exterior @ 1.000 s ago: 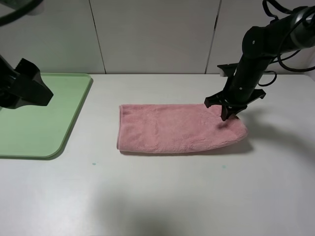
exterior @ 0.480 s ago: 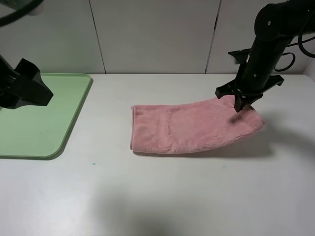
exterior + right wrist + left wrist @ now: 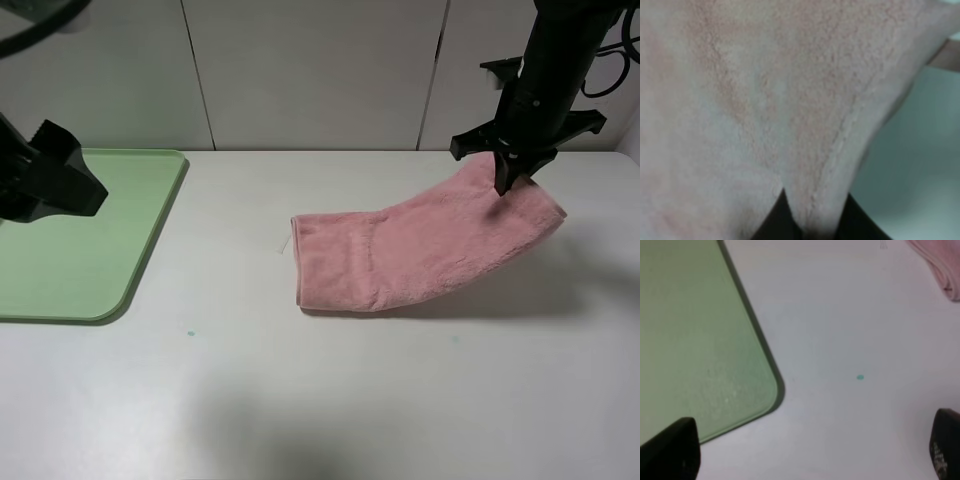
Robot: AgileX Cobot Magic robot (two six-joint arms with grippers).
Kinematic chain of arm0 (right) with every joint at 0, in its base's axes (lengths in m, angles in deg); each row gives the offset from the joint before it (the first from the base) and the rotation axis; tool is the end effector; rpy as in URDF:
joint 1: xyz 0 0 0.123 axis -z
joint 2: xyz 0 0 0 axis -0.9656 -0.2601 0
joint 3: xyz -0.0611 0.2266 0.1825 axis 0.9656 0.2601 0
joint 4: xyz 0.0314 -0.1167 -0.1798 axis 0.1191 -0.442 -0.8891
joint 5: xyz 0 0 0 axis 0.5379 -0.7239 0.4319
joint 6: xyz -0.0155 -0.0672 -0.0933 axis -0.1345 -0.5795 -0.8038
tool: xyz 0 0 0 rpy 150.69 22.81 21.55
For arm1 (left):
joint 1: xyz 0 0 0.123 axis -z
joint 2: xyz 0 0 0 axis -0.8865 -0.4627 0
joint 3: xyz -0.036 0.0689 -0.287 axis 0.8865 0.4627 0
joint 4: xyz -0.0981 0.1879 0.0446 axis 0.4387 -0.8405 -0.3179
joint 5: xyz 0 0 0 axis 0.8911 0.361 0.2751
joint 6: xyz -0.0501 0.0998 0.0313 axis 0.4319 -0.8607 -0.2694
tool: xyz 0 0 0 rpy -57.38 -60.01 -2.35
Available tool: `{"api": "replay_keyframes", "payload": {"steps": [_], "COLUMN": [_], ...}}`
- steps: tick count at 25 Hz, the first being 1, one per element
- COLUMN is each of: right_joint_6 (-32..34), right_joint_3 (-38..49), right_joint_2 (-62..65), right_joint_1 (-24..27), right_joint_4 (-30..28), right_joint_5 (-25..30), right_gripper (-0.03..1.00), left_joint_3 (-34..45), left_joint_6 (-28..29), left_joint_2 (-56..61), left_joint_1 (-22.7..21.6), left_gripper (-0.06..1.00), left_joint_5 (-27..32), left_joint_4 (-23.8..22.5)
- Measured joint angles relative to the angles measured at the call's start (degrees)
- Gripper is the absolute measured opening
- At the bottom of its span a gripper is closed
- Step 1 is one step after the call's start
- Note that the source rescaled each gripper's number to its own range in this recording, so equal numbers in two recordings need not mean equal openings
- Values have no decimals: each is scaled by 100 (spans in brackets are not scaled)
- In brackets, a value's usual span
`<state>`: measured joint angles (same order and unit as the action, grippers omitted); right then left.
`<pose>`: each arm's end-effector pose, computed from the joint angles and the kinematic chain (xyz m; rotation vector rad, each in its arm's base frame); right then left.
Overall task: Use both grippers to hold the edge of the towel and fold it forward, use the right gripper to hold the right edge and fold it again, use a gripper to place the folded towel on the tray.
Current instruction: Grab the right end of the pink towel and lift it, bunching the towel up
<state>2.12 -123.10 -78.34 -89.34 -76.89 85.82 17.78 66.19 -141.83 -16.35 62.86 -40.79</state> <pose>0.3427 0.0759 0.2320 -0.3098 3.0456 -0.1390 0.1396 -0.0865 0.3390 0.6064 2.3794 0.0273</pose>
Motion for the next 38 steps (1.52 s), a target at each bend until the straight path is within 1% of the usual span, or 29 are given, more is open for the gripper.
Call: {"api": "replay_keyframes", "payload": {"steps": [3, 9, 11, 16, 21, 25, 31, 35, 38], "right_joint_6": [138, 237, 325, 548, 931, 1308, 1853, 2125, 2161], "right_joint_3": [-256, -335, -339, -347, -347, -347, -347, -347, -347], "right_joint_2": [21, 165, 183, 183, 183, 183, 183, 183, 140], "right_joint_1": [0, -70, -244, -906, -1397, -1721, -2149, -2267, -2281], "right_joint_4": [74, 582, 582, 623, 623, 623, 623, 623, 623], "right_joint_5": [92, 123, 123, 68, 49, -120, -667, -937, -965], "right_gripper": [7, 7, 7, 7, 7, 7, 7, 7, 7], "left_joint_3": [0, 0, 0, 0, 0, 0, 0, 0, 0], "left_joint_6": [-20, -31, -31, -34, -34, -34, -34, -38, -38], "left_joint_2": [0, 0, 0, 0, 0, 0, 0, 0, 0], "left_joint_1": [0, 0, 0, 0, 0, 0, 0, 0, 0], "left_gripper": [90, 90, 90, 90, 90, 90, 90, 90, 90], "left_joint_5": [0, 0, 0, 0, 0, 69, 170, 289, 341], "left_joint_4": [0, 0, 0, 0, 0, 0, 0, 0, 0]}}
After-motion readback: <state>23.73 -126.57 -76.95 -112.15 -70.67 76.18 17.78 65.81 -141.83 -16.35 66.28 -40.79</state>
